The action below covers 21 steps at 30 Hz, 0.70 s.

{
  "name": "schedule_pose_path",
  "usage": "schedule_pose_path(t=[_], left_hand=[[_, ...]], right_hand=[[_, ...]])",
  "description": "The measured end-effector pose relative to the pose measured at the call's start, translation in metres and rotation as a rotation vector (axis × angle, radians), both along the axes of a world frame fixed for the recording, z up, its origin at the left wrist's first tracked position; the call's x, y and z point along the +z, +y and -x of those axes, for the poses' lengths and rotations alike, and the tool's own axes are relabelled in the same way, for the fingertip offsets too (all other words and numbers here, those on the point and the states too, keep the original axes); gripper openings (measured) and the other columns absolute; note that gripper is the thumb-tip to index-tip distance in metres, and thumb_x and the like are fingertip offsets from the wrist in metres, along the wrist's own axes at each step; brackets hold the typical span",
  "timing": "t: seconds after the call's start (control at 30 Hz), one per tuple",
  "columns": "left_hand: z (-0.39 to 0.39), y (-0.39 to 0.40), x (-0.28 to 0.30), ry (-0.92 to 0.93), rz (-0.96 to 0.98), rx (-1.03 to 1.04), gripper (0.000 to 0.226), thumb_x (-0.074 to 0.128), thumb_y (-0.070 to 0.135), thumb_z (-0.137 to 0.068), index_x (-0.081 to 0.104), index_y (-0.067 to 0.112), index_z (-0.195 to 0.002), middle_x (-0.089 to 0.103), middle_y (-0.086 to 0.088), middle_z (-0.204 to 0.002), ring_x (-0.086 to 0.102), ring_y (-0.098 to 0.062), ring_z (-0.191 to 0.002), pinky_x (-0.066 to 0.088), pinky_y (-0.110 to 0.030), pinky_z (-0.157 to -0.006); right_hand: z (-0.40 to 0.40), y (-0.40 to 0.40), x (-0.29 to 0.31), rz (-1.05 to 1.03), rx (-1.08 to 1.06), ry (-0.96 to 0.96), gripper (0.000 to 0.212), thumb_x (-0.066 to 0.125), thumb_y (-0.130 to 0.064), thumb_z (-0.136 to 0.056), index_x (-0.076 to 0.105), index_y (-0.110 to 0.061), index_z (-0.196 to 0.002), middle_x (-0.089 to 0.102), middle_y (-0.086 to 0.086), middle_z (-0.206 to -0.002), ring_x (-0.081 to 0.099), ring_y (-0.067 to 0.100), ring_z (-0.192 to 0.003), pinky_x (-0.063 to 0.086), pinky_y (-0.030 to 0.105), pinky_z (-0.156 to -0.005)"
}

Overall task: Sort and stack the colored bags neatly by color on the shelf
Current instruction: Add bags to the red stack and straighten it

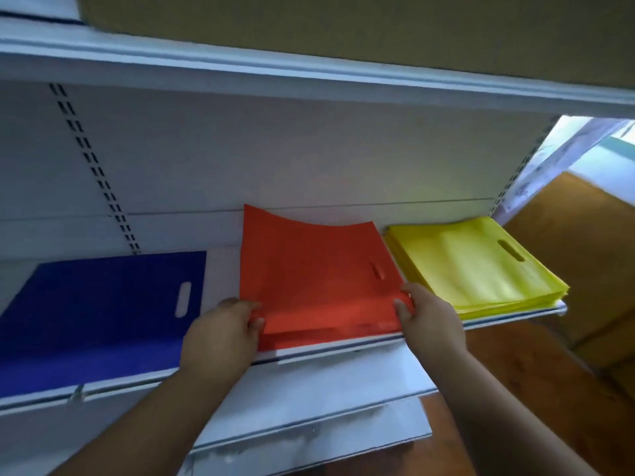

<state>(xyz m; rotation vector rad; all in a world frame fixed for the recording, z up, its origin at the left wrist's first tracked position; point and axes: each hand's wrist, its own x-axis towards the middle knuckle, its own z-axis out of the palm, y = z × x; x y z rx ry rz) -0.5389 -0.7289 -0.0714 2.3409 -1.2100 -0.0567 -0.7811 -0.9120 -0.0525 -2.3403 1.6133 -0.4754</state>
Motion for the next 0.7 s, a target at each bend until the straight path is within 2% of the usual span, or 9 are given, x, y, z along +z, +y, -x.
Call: schedule_pose_path(t=[0.2, 0.37, 0.53, 0.63, 0.7], left_hand=[[0.029, -0.021, -0.014, 0.009, -0.103, 0.126, 0.030, 0.059, 0.031, -0.094, 0.065, 0.028, -0.123, 0.063, 0.001, -0.120, 0.063, -0.022, -0.101, 0.048, -0.032, -0.084], [0.033, -0.023, -0.022, -0.060, -0.207, 0.181, 0.031, 0.064, 0.038, -0.089, 0.069, 0.026, -0.118, 0.056, -0.002, -0.108, 0.064, -0.023, -0.088, 0.049, -0.032, -0.076], [0.038, -0.016, -0.020, -0.096, -0.183, 0.274, 0.043, 0.063, 0.045, -0.089, 0.061, 0.023, -0.127, 0.051, -0.010, -0.114, 0.063, -0.031, -0.085, 0.051, -0.037, -0.074], [0.043, 0.000, -0.020, -0.081, -0.089, 0.253, 0.035, 0.069, 0.037, -0.086, 0.067, 0.020, -0.117, 0.053, -0.009, -0.105, 0.061, -0.032, -0.072, 0.051, -0.037, -0.067], [0.044, 0.019, -0.019, -0.063, -0.039, 0.230, 0.032, 0.070, 0.033, -0.086, 0.068, 0.020, -0.115, 0.054, -0.006, -0.105, 0.060, -0.026, -0.067, 0.049, -0.034, -0.062]], right_hand=[[0.010, -0.037, -0.019, -0.053, 0.143, 0.151, 0.029, 0.051, -0.037, -0.097, 0.059, -0.024, -0.121, 0.068, 0.005, -0.107, 0.062, 0.030, -0.099, 0.047, 0.034, -0.073], [0.009, -0.048, -0.021, -0.079, 0.208, 0.223, 0.030, 0.053, -0.045, -0.092, 0.066, -0.027, -0.112, 0.064, 0.001, -0.106, 0.063, 0.027, -0.096, 0.052, 0.033, -0.075], [0.000, -0.037, -0.016, -0.066, 0.251, 0.172, 0.031, 0.052, -0.045, -0.094, 0.065, -0.027, -0.115, 0.063, 0.002, -0.111, 0.061, 0.026, -0.099, 0.051, 0.032, -0.075], [-0.016, -0.016, -0.007, -0.041, 0.343, 0.117, 0.034, 0.051, -0.046, -0.095, 0.062, -0.027, -0.121, 0.061, 0.000, -0.117, 0.060, 0.024, -0.104, 0.050, 0.033, -0.080], [-0.035, 0.001, 0.000, -0.037, 0.433, 0.088, 0.037, 0.051, -0.046, -0.095, 0.060, -0.027, -0.126, 0.060, 0.000, -0.120, 0.059, 0.023, -0.108, 0.048, 0.033, -0.085]])
